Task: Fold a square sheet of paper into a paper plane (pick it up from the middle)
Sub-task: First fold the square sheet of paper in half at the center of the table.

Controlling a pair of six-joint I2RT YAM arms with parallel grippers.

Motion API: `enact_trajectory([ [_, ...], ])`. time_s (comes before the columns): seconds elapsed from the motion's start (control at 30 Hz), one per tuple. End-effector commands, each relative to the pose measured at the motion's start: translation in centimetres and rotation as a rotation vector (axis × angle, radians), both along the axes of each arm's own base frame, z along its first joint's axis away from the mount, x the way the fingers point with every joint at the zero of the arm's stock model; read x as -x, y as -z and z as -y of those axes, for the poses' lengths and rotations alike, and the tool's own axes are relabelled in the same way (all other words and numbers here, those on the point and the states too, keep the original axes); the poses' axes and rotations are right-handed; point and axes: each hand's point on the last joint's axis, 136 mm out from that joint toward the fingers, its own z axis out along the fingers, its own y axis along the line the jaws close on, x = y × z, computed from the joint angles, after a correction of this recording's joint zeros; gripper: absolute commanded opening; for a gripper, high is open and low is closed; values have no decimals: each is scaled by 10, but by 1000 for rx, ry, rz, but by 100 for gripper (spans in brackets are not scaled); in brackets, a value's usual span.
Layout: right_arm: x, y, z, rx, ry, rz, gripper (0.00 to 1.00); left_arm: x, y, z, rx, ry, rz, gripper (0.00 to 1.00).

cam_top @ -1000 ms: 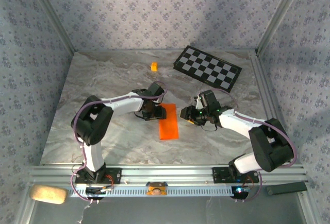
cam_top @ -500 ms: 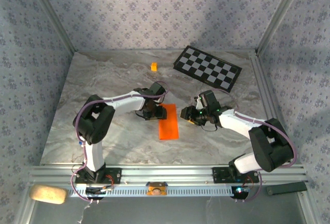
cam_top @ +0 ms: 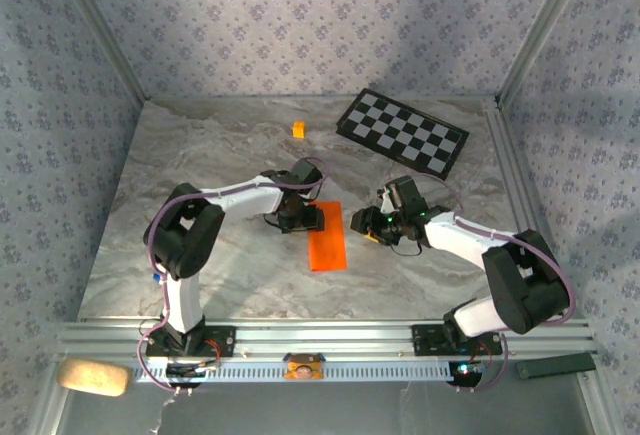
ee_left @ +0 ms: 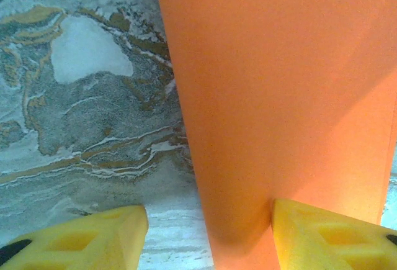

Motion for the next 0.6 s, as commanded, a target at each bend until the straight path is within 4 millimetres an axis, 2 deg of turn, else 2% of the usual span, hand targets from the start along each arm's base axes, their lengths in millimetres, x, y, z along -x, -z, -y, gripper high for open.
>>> enact_trajectory([
  [0.0, -2, -5, 0, 13, 5, 5, 53, -4, 30, 1, -42, -5, -6, 57],
  [0.27, -1, -4, 2, 23, 8, 6, 53, -3, 33, 5, -32, 29, -11, 56],
  [0.57, -1, -3, 3, 27, 12, 6, 54, -6, 33, 5, -50, 69, 4, 59],
])
